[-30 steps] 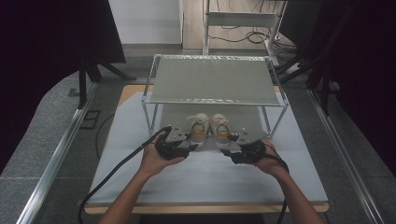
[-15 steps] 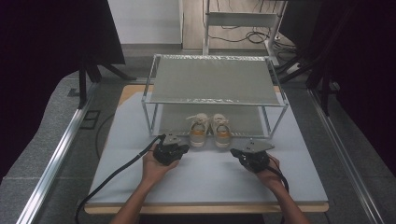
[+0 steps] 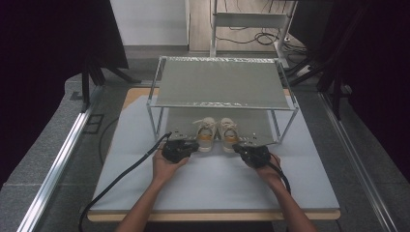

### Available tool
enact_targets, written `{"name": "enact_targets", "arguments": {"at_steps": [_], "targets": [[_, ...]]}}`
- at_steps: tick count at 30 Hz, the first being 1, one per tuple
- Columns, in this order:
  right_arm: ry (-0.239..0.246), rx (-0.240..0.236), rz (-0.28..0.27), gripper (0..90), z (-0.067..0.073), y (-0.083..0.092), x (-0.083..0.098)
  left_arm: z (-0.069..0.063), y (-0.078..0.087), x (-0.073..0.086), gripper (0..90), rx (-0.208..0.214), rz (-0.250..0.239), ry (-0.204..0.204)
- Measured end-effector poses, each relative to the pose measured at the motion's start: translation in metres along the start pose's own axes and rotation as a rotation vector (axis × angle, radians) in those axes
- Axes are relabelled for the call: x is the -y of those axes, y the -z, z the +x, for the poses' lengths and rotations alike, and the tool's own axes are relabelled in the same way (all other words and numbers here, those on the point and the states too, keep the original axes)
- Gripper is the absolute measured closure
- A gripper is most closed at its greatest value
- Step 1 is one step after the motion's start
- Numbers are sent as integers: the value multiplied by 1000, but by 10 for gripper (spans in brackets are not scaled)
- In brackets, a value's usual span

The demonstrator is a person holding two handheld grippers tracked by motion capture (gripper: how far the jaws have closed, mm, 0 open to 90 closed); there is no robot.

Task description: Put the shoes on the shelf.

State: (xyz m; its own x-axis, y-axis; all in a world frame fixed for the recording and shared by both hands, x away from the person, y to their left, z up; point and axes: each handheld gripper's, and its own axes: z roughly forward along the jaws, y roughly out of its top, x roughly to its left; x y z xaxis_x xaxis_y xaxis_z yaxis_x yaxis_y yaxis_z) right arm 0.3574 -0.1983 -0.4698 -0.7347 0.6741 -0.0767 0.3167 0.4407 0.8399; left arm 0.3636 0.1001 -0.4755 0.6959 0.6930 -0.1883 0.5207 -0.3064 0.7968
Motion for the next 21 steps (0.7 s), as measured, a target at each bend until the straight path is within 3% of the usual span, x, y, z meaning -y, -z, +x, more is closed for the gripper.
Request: {"name": "enact_targets", "arguments": {"at_steps": [3,9,13,16,21], "targets": [[9,-12,2,894,1,-3,-6,4,-2,-2,888,14,-13,26],[26,-11,8,894,4,-13,-12,11,-5,-4,870,-9,-26,55],[15,-15,3,894,4,-19,-17,10,-6,-7,872,-12,-19,43],[30,12,7,894,4,-24,-18,6,-4,-8,868,6,-24,29],[7,11,-4,894,0,-29,-19,0,-7,-12,868,17,-22,14]]}}
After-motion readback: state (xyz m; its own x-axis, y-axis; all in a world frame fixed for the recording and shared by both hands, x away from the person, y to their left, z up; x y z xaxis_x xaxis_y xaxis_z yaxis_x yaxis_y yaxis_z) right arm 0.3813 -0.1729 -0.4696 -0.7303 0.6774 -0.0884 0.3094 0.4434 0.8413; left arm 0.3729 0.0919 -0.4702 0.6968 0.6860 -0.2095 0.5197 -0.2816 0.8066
